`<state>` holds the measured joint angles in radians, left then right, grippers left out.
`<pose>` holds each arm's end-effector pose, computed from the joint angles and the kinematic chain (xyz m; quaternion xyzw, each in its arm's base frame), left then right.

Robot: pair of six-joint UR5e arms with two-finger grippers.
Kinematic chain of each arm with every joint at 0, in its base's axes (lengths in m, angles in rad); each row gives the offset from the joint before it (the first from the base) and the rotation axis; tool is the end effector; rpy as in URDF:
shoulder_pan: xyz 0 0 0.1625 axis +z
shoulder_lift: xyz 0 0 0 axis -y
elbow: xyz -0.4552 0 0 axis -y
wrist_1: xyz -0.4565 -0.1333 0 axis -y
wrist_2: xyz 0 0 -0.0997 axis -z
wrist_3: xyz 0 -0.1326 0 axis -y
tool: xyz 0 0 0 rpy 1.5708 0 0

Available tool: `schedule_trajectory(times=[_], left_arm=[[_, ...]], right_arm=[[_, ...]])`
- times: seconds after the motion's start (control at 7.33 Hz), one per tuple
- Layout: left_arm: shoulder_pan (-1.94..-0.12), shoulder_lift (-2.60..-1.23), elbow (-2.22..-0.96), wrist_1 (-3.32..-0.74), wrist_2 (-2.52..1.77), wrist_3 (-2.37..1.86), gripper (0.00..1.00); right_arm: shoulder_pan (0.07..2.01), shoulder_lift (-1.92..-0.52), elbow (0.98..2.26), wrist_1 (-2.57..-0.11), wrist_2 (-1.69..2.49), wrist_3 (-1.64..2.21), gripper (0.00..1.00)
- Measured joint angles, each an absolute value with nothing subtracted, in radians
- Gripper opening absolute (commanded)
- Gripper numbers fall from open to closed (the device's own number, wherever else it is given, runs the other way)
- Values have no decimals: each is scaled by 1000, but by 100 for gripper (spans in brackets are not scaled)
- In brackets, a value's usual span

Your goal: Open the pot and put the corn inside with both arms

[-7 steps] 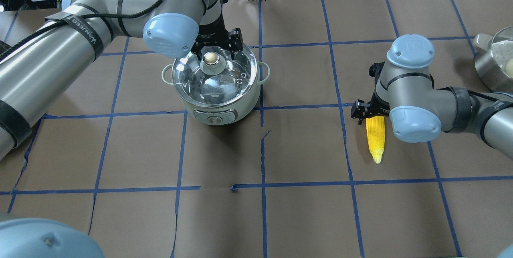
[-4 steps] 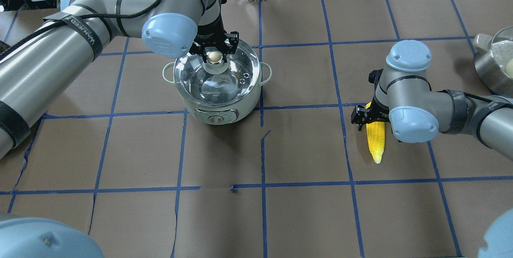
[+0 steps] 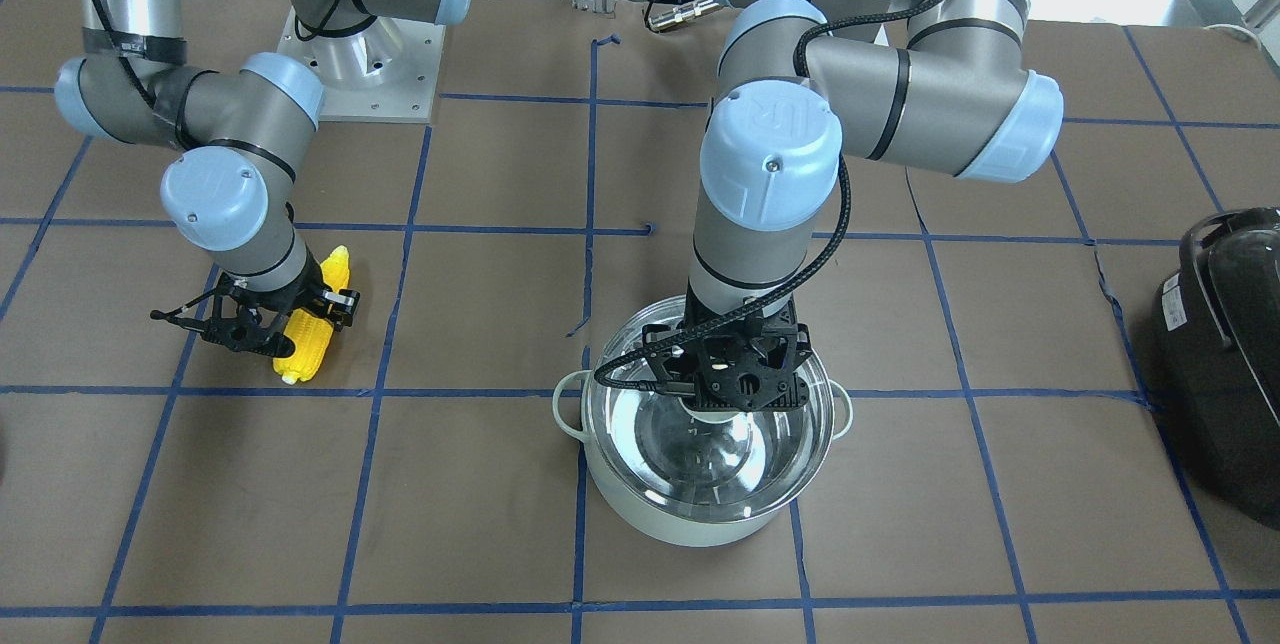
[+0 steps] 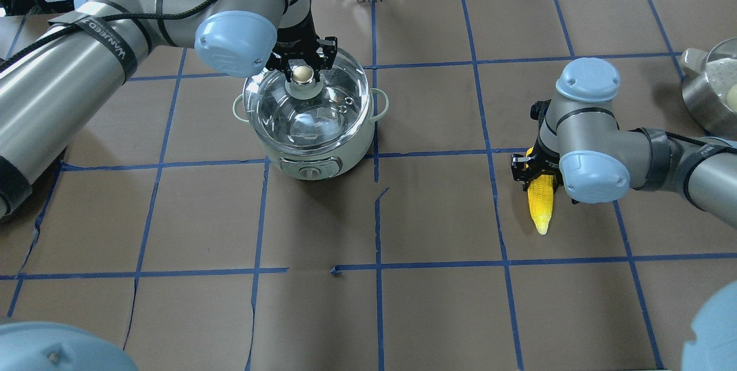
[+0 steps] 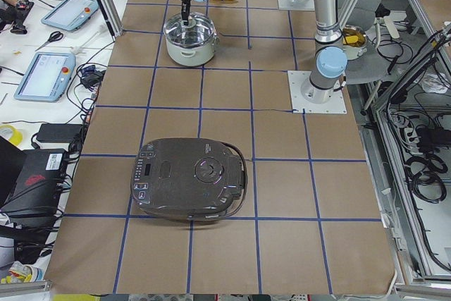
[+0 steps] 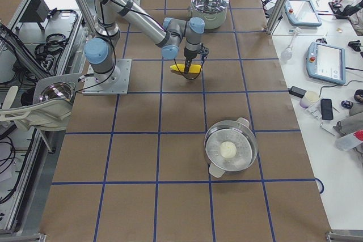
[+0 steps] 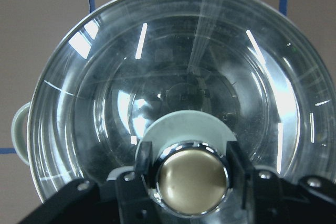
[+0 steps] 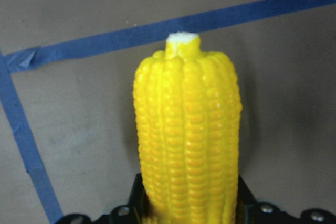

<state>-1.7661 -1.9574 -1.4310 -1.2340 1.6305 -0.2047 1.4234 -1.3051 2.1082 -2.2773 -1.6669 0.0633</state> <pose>-0.2638 -0.6874 0.3497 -0.0060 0.9985 -0.0500 0.0203 0.0425 -0.5351 0.1323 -0.1026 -0.9924 -0.0502 0.0459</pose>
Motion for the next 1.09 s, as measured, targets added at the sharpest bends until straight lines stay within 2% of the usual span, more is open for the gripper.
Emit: schedule_trajectory(times=[0.27,0.55,0.82,1.09], left_arm=[[-1674,-1927,-1406,-1277,1625,-161,0],[-1545,-1915,-1404,-1305,1623,-3,0],[-1412,-1919,-1423,-1311,1621,182,0],[-1318,-1926,-1479,-1285,1621,315,0]], right_arm=[[1440,-1318,2028,-2258,-1623,68,0],[1533,-1313,1864,-2175,-1587,102,0],[1671,-1249,1615,-2022,-1596,159,0],[1831,-1105,1337,-1885,-1608,274,0]])
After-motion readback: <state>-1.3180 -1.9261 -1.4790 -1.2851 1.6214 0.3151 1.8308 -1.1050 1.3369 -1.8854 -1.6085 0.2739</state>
